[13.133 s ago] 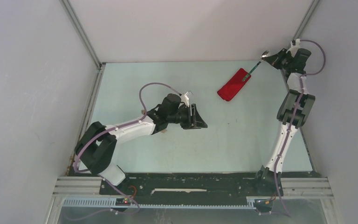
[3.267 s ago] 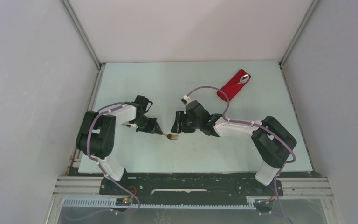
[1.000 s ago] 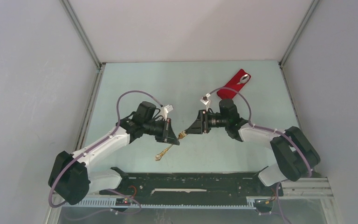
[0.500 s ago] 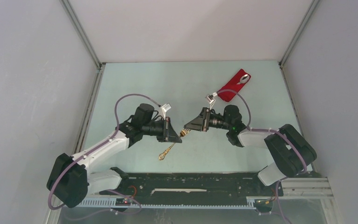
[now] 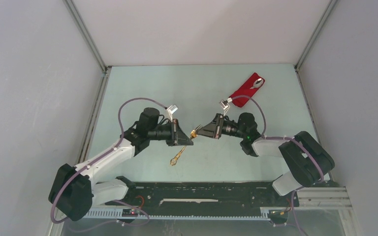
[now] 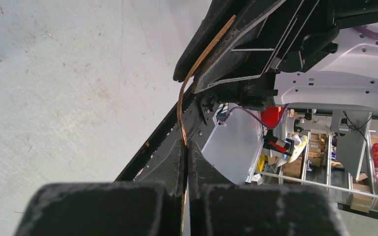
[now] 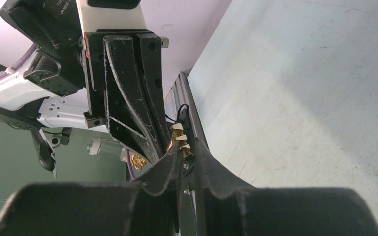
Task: Fold the napkin into a case and place the utensils inside
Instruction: Pass from the left arm to the right, then insert the fork into the folded napkin.
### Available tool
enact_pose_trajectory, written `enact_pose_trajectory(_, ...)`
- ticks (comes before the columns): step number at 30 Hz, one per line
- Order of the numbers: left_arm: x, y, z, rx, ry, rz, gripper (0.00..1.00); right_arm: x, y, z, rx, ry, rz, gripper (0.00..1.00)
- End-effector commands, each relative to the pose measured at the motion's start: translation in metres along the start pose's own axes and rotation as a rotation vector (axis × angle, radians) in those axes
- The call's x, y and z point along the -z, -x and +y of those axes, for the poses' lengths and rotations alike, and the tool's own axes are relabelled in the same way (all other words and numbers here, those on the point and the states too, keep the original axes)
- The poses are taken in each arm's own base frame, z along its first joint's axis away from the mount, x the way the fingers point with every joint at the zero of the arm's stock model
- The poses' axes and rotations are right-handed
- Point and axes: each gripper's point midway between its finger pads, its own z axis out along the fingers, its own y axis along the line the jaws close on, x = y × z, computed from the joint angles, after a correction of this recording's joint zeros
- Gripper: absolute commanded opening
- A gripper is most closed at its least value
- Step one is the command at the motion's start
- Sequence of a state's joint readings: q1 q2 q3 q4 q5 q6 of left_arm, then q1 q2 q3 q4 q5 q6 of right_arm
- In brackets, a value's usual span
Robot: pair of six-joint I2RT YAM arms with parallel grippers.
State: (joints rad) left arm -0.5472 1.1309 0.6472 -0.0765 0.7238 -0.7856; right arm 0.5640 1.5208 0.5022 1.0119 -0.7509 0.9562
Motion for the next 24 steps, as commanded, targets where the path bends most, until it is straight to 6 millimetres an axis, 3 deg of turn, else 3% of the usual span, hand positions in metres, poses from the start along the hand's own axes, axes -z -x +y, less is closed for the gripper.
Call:
enact_pose_trajectory(1, 0.004, 0.002, -0.01, -0.023, -0.046, -0.017, 0.0, -0.001, 0.01, 0.016, 0.035, 0.075, -0.036, 0.17)
enact_pose_trajectory(5, 0.004, 0.002, -0.011, -0.025, -0.051, -0.014, 0.0, -0.001, 0.013, 0.018, 0.05, 0.08, -0.047, 0.13)
enact_pose_trajectory(8, 0.003, 0.003, -0.013, -0.026, -0.056, -0.011, 0.0, 0.001, 0.018, 0.017, 0.07, 0.074, -0.063, 0.0)
enact_pose_trajectory(9, 0.004, 0.004, -0.013, -0.022, -0.052, -0.012, 0.03, 0.003, 0.021, 0.012, 0.071, 0.056, -0.074, 0.0)
enact_pose_trajectory(12, 0.008, 0.012, -0.013, -0.028, -0.019, -0.063, 0.46, 0.014, 0.038, -0.01, 0.098, -0.028, -0.106, 0.0)
enact_pose_trajectory(14, 0.013, 0.019, -0.009, -0.051, 0.035, -0.102, 0.61, 0.03, 0.057, -0.022, 0.201, -0.085, -0.113, 0.0)
enact_pose_trajectory(18, 0.026, 0.023, 0.005, -0.099, 0.166, -0.126, 0.66, 0.078, 0.112, -0.069, 0.407, -0.279, -0.126, 0.0)
enact_pose_trajectory(19, 0.026, 0.022, 0.007, -0.104, 0.174, -0.121, 0.66, 0.102, 0.145, -0.08, 0.454, -0.336, -0.168, 0.0)
enact_pose_trajectory(24, 0.02, 0.011, 0.016, -0.096, 0.169, -0.085, 0.67, 0.186, 0.242, -0.107, 0.543, -0.488, -0.277, 0.0)
